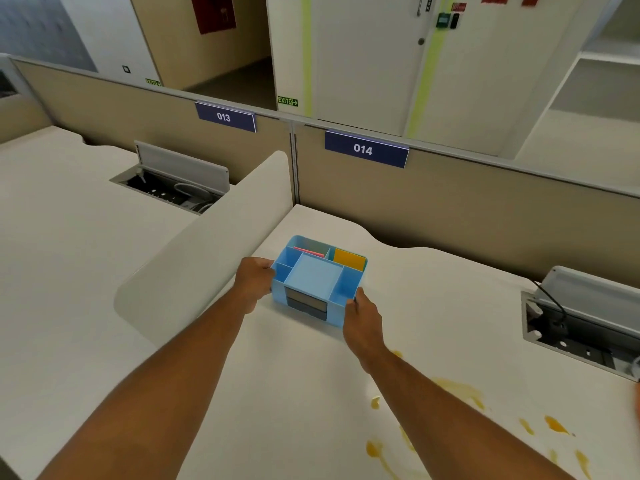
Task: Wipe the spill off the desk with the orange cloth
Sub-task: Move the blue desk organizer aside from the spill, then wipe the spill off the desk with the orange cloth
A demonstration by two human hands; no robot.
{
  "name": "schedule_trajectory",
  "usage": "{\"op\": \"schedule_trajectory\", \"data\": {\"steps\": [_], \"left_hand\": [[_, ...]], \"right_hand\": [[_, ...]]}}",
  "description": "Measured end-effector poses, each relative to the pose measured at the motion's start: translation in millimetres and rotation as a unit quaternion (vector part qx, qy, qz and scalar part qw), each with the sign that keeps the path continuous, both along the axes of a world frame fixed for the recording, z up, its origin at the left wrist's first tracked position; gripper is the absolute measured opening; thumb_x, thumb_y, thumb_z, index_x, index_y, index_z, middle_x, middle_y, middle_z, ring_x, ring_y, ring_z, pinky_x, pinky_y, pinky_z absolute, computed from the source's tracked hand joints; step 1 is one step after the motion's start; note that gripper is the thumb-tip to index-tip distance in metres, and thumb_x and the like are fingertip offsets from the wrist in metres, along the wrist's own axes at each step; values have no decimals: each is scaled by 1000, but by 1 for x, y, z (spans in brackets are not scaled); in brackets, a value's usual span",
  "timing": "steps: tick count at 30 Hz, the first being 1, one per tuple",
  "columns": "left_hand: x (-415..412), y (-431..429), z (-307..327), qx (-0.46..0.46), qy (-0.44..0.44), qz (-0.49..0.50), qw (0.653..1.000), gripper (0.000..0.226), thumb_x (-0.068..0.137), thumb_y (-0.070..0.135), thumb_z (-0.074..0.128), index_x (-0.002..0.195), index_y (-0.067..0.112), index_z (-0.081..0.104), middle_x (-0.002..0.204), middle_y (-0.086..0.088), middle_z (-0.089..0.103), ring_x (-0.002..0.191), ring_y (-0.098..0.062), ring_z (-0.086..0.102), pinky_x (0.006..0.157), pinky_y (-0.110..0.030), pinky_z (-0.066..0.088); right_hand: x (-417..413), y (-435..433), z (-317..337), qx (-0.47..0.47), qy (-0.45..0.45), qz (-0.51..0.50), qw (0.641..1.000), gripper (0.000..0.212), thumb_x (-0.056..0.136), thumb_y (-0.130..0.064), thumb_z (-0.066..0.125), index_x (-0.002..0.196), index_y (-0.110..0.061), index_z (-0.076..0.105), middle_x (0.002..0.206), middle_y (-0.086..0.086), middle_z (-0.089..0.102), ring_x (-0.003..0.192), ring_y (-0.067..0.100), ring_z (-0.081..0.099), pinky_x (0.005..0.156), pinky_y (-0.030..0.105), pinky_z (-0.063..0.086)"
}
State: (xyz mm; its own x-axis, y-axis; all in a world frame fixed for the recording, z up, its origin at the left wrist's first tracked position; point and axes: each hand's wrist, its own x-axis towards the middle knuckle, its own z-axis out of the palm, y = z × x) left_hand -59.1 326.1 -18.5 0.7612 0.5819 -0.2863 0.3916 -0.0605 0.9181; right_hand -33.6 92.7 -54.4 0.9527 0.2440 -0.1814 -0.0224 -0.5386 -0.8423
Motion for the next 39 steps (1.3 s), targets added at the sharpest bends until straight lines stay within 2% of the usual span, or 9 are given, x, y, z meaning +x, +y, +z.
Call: {"op": "schedule_trajectory", "data": {"steps": [6, 9, 12, 14, 18, 23, 30, 35, 39], "left_hand": [[3, 1, -6, -7, 31, 39, 999, 13, 94, 7, 66, 85, 16, 68, 93, -11, 71, 96, -31, 71, 92, -46, 60], [1, -5, -4, 17, 55, 75, 996, 12, 92, 17, 68, 82, 10, 68, 86, -12, 70, 96, -37, 71, 83, -42, 58], [0, -22, 4, 106, 64, 102, 987, 40, 98, 30, 59, 117, -3, 69, 117, -24, 71, 110, -40, 68, 89, -45, 58], [-1, -36, 14, 157, 44, 128, 978, 48, 102, 32, 54, 138, 1, 59, 140, -20, 63, 126, -37, 63, 98, -46, 57], [3, -64, 26, 235, -26, 144, 961, 44, 103, 31, 56, 142, 12, 56, 140, -16, 59, 130, -32, 58, 94, -45, 59], [14, -111, 41, 324, -101, 85, 937, 37, 99, 25, 62, 134, 13, 60, 131, -17, 61, 121, -32, 57, 92, -46, 58], [16, -189, 47, 293, -179, -35, 939, 37, 97, 25, 54, 128, 9, 65, 128, -14, 65, 120, -32, 58, 104, -46, 45], [18, -240, 40, 262, -185, -92, 943, 41, 96, 34, 51, 123, 8, 68, 120, -16, 68, 104, -29, 62, 84, -36, 45], [19, -272, 21, 275, -160, -176, 932, 52, 96, 48, 43, 126, 12, 67, 125, -15, 68, 107, -28, 64, 84, -38, 51]], "right_hand": [[-2, -4, 8, 7, 20, 26, 999, 44, 109, -39, 35, 148, -20, 34, 139, 5, 57, 119, 19, 60, 93, 32, 57], [-3, -8, 22, 11, 47, 34, 998, 49, 108, -41, 35, 152, -18, 30, 147, 6, 50, 120, 15, 54, 96, 30, 51], [-3, -16, 41, 11, 43, 32, 998, 53, 108, -42, 38, 153, -14, 30, 152, 8, 47, 131, 21, 52, 92, 27, 46], [-2, -24, 51, 6, 33, 27, 999, 52, 107, -42, 38, 151, -13, 33, 152, 8, 47, 136, 21, 50, 91, 24, 41], [1, -46, 63, 4, -4, -4, 1000, 56, 107, -43, 39, 155, -14, 33, 159, 6, 42, 143, 22, 45, 109, 31, 41], [1, -98, 71, 29, -54, -43, 997, 55, 106, -43, 44, 153, -15, 39, 156, 5, 47, 139, 21, 49, 115, 37, 41], [-12, -228, 66, 35, -97, -139, 985, 58, 103, -41, 53, 153, -14, 41, 157, 4, 46, 140, 20, 48, 117, 42, 39], [-25, -327, 54, -73, -99, -181, 976, 64, 103, -46, 49, 156, -13, 35, 161, 6, 40, 148, 23, 37, 123, 41, 30], [-33, -404, 40, -198, -77, -220, 952, 69, 102, -50, 50, 156, -11, 32, 161, 10, 38, 148, 28, 37, 120, 41, 30]]}}
